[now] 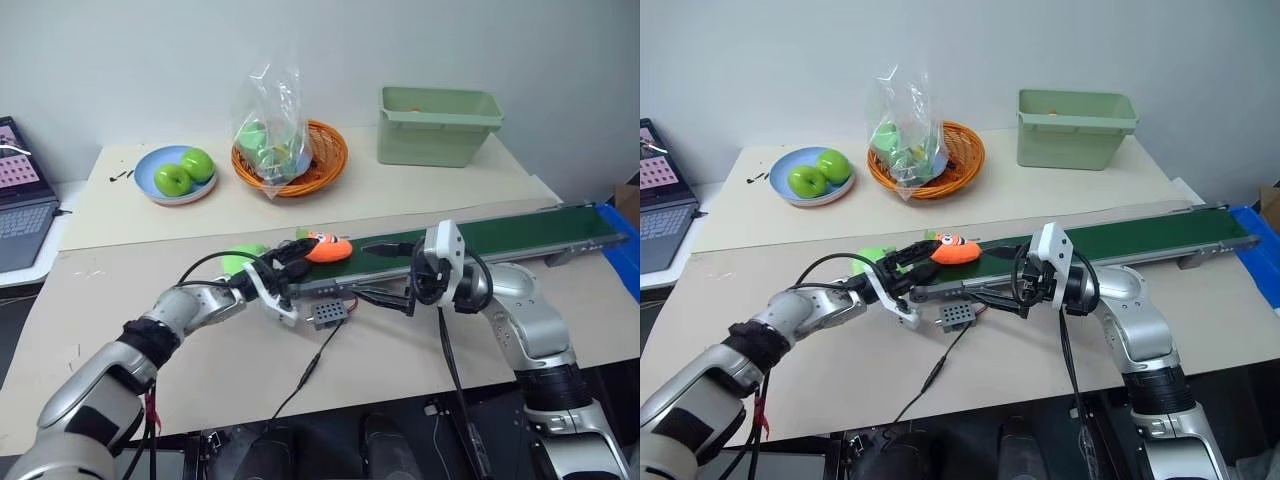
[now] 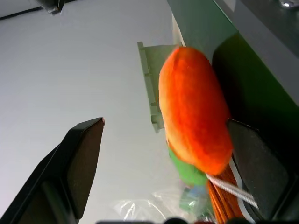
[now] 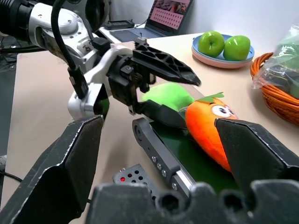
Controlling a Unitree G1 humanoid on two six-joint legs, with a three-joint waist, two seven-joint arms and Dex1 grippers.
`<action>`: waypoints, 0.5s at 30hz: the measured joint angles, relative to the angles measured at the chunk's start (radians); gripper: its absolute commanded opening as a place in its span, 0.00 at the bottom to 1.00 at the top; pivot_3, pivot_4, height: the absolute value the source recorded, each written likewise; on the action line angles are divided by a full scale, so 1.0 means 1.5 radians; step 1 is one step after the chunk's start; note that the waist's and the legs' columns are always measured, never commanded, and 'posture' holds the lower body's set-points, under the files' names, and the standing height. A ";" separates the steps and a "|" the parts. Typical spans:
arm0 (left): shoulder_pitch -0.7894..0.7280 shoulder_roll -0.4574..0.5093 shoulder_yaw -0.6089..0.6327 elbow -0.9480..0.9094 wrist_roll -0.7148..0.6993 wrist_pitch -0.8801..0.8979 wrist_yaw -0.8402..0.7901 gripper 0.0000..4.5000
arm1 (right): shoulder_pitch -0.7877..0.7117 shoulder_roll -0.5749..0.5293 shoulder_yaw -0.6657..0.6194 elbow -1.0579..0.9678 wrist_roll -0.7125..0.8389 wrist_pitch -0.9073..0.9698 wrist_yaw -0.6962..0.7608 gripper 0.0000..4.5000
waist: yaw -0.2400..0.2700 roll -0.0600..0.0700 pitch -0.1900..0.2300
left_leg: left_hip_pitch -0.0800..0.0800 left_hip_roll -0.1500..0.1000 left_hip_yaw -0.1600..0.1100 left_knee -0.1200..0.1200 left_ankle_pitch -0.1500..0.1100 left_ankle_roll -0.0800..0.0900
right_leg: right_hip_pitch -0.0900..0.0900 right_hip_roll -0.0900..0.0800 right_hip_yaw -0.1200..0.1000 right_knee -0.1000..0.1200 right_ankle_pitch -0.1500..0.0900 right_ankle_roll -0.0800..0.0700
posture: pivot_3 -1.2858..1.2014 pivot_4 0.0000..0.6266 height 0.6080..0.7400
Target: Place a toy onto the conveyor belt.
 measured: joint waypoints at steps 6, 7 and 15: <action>0.053 0.038 0.034 -0.044 -0.012 -0.009 -0.029 1.00 | -0.017 0.005 0.001 0.020 -0.001 -0.005 0.006 1.00 | 0.003 0.000 0.000 | 0.001 0.000 0.000 0.000 0.000 0.000 | 0.000 0.000 0.000 0.000 0.000 0.000 | 0.52 0.24 1.00; 0.058 0.041 0.037 -0.046 -0.015 -0.009 -0.033 1.00 | -0.020 0.005 0.001 0.020 -0.001 -0.005 0.006 1.00 | 0.004 0.000 0.000 | 0.001 0.000 0.000 0.000 0.000 0.000 | 0.000 0.000 0.000 0.000 0.000 0.000 | 0.52 0.24 1.00; 0.133 0.050 0.142 -0.093 -0.371 -0.025 -0.318 1.00 | -0.022 0.002 0.001 0.027 -0.004 -0.011 0.012 1.00 | 0.006 0.000 0.000 | -0.001 0.001 0.000 0.000 0.000 0.001 | -0.001 -0.001 0.000 0.000 0.000 0.000 | 0.52 0.24 1.00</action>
